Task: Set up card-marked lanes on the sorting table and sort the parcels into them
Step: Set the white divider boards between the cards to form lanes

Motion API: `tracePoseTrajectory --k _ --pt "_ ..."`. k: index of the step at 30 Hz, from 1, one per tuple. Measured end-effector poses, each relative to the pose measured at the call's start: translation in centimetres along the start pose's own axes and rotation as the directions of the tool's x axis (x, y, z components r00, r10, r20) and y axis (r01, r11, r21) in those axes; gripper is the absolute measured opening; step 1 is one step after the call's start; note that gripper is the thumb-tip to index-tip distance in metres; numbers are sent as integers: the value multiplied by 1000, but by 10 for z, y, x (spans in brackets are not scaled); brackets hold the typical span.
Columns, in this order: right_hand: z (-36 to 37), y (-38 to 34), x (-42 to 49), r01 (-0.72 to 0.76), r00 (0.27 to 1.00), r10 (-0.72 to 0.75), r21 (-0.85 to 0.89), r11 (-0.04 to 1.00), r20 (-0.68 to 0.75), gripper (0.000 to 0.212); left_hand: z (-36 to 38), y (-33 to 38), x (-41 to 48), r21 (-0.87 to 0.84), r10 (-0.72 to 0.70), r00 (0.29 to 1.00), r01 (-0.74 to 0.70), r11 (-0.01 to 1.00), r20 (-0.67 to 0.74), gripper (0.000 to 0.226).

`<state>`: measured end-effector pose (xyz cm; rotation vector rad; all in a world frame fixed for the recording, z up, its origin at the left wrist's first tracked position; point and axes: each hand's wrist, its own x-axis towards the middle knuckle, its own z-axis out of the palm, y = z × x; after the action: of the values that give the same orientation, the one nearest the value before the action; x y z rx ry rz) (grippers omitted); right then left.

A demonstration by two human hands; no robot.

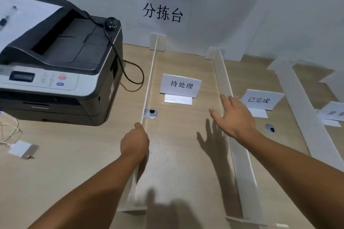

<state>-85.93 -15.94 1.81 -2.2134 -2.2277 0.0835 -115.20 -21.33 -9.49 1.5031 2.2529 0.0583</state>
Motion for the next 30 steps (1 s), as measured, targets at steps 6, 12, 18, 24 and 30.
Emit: tracePoseTrajectory --k 6,12,18,24,30 --pt "-15 -8 -11 -37 999 37 20 999 -11 75 -19 1 -5 3 -55 997 55 998 62 61" --pt "-77 30 -44 -109 984 117 70 992 -136 71 -114 94 -31 63 451 872 -447 892 -190 94" --pt "-143 155 -130 -285 923 300 95 954 -242 74 -164 266 -133 163 874 470 -859 485 -123 130" --pt "-184 322 -289 -504 802 511 110 857 -308 80 -110 406 -264 193 974 223 -955 227 -40 138" --pt "-198 475 -468 -619 718 623 125 775 -310 83 -5 530 -435 72 999 46 -996 47 -15 143"
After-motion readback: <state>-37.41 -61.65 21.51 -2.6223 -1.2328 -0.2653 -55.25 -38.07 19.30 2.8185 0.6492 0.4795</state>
